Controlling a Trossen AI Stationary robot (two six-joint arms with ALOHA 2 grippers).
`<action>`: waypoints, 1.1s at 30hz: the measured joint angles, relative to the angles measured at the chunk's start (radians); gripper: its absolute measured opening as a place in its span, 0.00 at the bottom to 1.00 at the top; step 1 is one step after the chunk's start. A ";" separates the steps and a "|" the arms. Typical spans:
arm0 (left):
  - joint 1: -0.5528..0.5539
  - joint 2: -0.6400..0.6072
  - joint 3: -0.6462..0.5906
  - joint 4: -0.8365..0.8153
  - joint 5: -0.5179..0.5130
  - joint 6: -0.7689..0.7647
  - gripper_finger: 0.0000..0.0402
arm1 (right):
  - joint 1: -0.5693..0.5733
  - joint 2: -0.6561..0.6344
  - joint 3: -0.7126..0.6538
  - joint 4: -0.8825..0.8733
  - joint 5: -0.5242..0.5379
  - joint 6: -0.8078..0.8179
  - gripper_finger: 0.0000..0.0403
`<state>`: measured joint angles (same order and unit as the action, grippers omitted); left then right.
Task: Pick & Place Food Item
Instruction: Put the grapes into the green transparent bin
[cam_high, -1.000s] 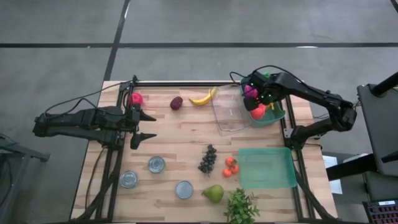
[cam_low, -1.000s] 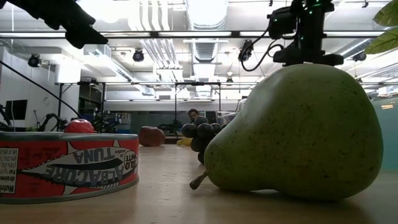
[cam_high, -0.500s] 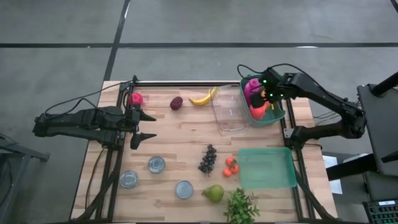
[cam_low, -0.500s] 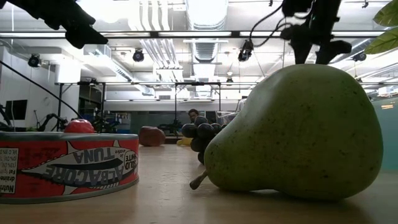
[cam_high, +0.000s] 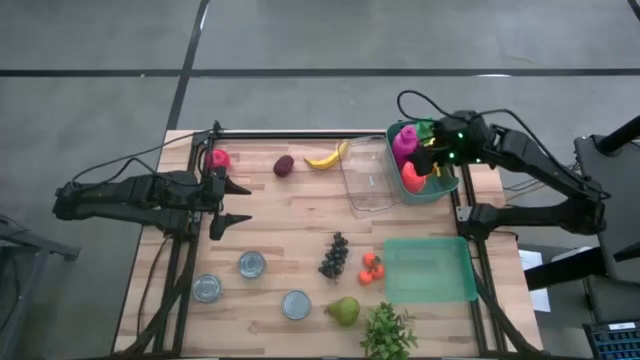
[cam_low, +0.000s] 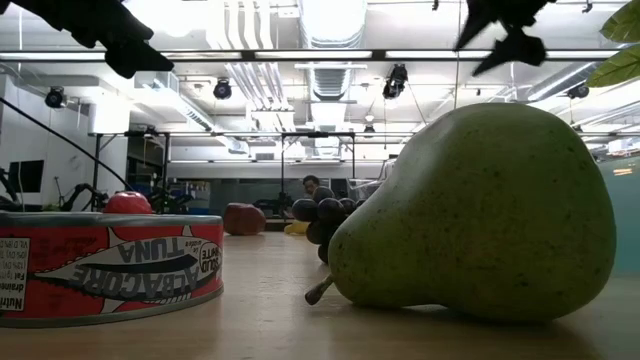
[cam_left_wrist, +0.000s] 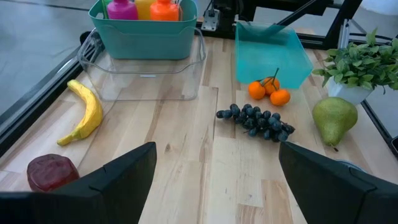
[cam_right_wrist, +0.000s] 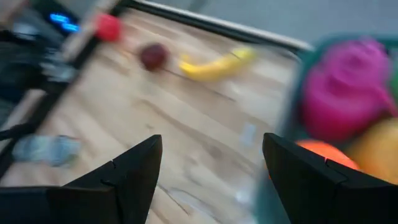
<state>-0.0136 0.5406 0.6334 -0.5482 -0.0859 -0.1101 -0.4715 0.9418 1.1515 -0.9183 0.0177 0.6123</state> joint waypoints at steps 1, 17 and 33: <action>0.000 0.000 0.000 0.000 0.000 0.000 0.86 | 0.025 -0.009 -0.017 0.053 0.000 -0.014 0.69; 0.000 0.000 0.000 0.000 0.000 0.000 0.85 | 0.526 0.172 -0.613 1.613 0.355 -0.496 0.69; 0.000 0.000 0.000 -0.002 0.000 0.000 0.85 | 0.590 0.335 -0.690 1.806 0.307 -0.531 0.69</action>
<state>-0.0138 0.5407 0.6334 -0.5500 -0.0856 -0.1101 0.1184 1.2766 0.4612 0.8882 0.3244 0.0811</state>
